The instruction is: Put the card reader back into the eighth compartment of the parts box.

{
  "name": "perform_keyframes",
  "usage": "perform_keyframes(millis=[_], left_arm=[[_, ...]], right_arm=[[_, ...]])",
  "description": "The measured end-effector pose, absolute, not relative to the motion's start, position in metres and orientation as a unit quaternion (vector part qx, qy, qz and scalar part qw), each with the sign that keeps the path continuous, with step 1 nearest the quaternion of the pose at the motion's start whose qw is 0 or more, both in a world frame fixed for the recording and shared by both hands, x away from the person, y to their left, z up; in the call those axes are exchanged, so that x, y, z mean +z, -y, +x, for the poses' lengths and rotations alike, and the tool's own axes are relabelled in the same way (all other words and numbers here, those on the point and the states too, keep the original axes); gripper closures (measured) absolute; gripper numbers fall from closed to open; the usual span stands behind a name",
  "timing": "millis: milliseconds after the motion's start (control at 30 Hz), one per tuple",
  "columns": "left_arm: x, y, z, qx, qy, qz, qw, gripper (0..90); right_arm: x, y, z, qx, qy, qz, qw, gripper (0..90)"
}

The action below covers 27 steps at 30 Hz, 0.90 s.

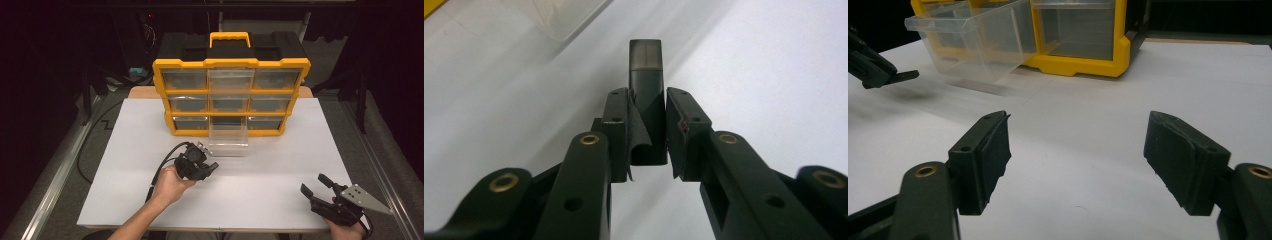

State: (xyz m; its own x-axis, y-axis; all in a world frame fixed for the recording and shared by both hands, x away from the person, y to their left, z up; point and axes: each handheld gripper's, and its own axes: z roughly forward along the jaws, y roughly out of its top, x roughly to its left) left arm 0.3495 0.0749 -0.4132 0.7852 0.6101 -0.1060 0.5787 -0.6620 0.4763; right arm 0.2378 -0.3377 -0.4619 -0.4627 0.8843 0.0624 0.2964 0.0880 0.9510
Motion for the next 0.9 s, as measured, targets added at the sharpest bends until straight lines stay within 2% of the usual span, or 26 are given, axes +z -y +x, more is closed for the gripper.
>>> perform_keyframes(millis=[367, 400, 500, 900], left_arm=[[-0.401, -0.075, 0.347, 0.031, -0.315, 0.911, 0.265, 72.7], [-0.400, -0.075, 0.350, 0.042, -0.292, 0.915, 0.275, 72.7], [-0.394, -0.074, 0.347, 0.031, -0.310, 0.911, 0.272, 72.7], [-0.379, -0.074, 0.349, 0.034, -0.304, 0.908, 0.286, 72.7]], right_arm=[[-0.462, 0.338, 0.238, 0.518, -0.681, 0.434, 0.283, 26.8], [-0.462, 0.338, 0.238, 0.518, -0.681, 0.434, 0.283, 26.8], [-0.462, 0.337, 0.238, 0.517, -0.681, 0.434, 0.283, 26.8], [-0.462, 0.338, 0.238, 0.519, -0.681, 0.433, 0.281, 26.8]])
